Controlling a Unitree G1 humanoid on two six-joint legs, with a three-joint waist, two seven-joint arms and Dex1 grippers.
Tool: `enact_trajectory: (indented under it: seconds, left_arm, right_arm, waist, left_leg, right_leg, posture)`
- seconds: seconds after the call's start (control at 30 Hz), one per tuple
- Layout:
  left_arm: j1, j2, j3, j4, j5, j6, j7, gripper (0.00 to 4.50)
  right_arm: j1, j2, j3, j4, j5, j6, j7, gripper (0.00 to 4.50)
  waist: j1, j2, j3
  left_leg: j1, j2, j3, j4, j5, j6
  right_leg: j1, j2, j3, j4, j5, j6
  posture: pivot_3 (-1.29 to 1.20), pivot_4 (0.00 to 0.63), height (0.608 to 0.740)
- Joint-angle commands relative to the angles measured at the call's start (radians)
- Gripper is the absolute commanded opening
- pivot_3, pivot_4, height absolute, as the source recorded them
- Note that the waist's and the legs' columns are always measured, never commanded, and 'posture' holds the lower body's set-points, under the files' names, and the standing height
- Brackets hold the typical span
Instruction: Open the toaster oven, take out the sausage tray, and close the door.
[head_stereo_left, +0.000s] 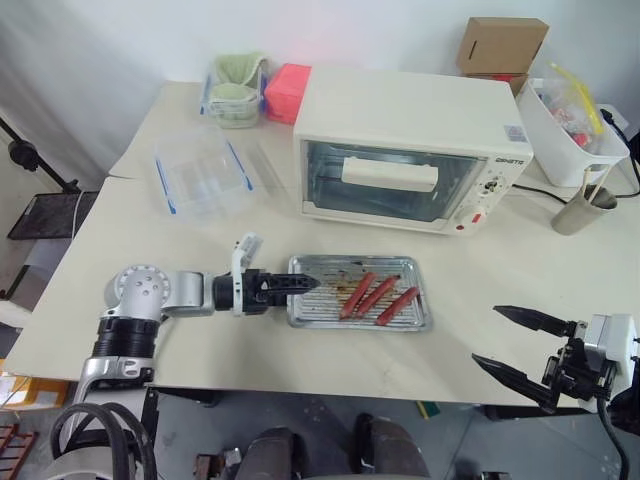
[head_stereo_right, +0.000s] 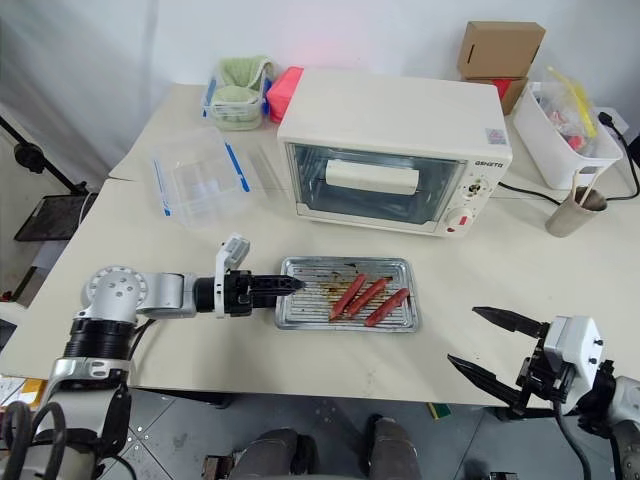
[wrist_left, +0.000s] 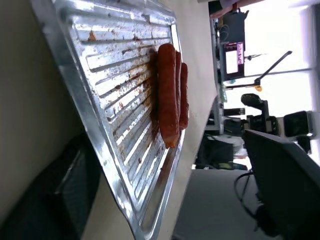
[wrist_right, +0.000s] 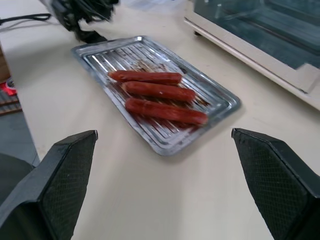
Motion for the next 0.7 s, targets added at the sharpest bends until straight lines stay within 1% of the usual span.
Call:
enact_trajectory:
  seconds: [0.03, 0.07, 0.13, 0.2, 0.27, 0.33, 0.43, 0.47, 0.6, 0.7]
  left_arm:
    - [0.131, 0.169, -0.065, -0.206, 0.215, -0.295, -0.249, 4.48]
    - [0.172, 0.209, -0.081, -0.257, 0.277, -0.407, -0.327, 4.48]
    - [0.223, 0.256, -0.084, -0.3, 0.345, -0.53, -0.415, 4.48]
    - [0.31, 0.29, -0.049, -0.322, 0.466, -0.798, -0.531, 4.48]
    - [0.363, 0.292, -0.019, -0.318, 0.543, -0.984, -0.594, 4.48]
    - [0.377, 0.254, 0.039, -0.303, 0.519, -1.021, -0.597, 4.48]
    - [0.45, 0.26, 0.085, -0.265, 0.652, -1.368, -0.707, 4.48]
    - [0.468, 0.267, 0.094, -0.25, 0.681, -1.431, -0.732, 4.48]
    - [0.502, 0.269, 0.124, -0.234, 0.706, -1.531, -0.769, 4.48]
    - [0.509, 0.262, 0.134, -0.222, 0.71, -1.542, -0.763, 4.48]
  right_arm:
    - [-0.016, -0.008, 0.005, 0.008, 0.005, -0.017, 0.014, 4.5]
    - [-0.024, -0.009, 0.01, 0.015, 0.004, -0.018, 0.017, 4.5]
    - [-0.037, -0.012, 0.016, 0.027, 0.002, -0.018, 0.02, 4.5]
    - [-0.07, -0.022, 0.023, 0.048, 0.006, -0.015, 0.03, 4.5]
    - [-0.097, -0.028, 0.028, 0.06, 0.011, -0.01, 0.037, 4.5]
    - [-0.133, -0.039, 0.041, 0.067, 0.024, 0.006, 0.049, 4.5]
    - [-0.197, -0.071, 0.058, 0.067, 0.043, 0.026, 0.077, 4.5]
    - [-0.214, -0.08, 0.062, 0.068, 0.046, 0.03, 0.088, 4.5]
    - [-0.265, -0.106, 0.08, 0.079, 0.059, 0.047, 0.124, 4.5]
    - [-0.29, -0.116, 0.094, 0.099, 0.053, 0.046, 0.153, 4.5]
  waist:
    - [-0.013, 0.0, 0.0]
    - [-0.016, 0.0, 0.0]
    - [-0.019, 0.002, 0.001]
    - [-0.018, 0.003, 0.002]
    - [-0.019, 0.004, 0.002]
    - [-0.014, 0.004, 0.002]
    - [-0.012, 0.004, 0.002]
    - [-0.012, 0.004, 0.002]
    - [-0.012, 0.004, 0.003]
    - [-0.007, 0.004, 0.003]
  left_leg:
    - [0.0, 0.001, 0.001, 0.0, 0.0, -0.002]
    - [0.001, 0.003, 0.001, -0.001, -0.003, -0.006]
    - [0.001, 0.003, 0.001, -0.001, -0.003, -0.01]
    - [0.0, 0.003, 0.002, -0.002, -0.004, -0.01]
    - [0.0, 0.002, 0.002, -0.002, -0.004, -0.01]
    - [-0.001, 0.001, 0.001, -0.004, -0.004, -0.01]
    - [-0.003, 0.0, 0.001, -0.004, -0.002, -0.007]
    - [-0.003, -0.001, 0.001, -0.005, -0.002, -0.007]
    - [-0.003, -0.002, 0.001, -0.007, 0.001, 0.0]
    - [-0.003, -0.002, 0.001, -0.007, 0.001, 0.001]
  right_leg:
    - [-0.001, 0.0, 0.0, 0.0, -0.001, -0.001]
    - [-0.001, 0.001, 0.0, 0.0, -0.002, -0.003]
    - [-0.002, 0.001, 0.0, -0.001, -0.002, -0.004]
    - [-0.004, -0.001, 0.0, -0.002, -0.003, -0.005]
    - [-0.005, -0.003, -0.001, -0.002, -0.003, -0.006]
    - [-0.006, -0.006, -0.002, -0.002, -0.003, -0.006]
    - [-0.007, -0.009, -0.003, -0.001, -0.003, -0.006]
    - [-0.008, -0.009, -0.004, -0.001, -0.003, -0.006]
    - [-0.008, -0.01, -0.005, -0.001, -0.003, -0.006]
    - [-0.008, -0.011, -0.005, -0.001, -0.003, -0.005]
  posture:
    - [0.0, 0.15, 0.74]
    - [0.0, 0.15, 0.74]
    - [0.0, 0.15, 0.74]
    - [0.0, 0.15, 0.74]
    - [0.0, 0.15, 0.74]
    - [0.0, 0.15, 0.74]
    - [0.0, 0.15, 0.74]
    - [0.0, 0.15, 0.74]
    - [0.0, 0.15, 0.74]
    - [0.0, 0.15, 0.74]
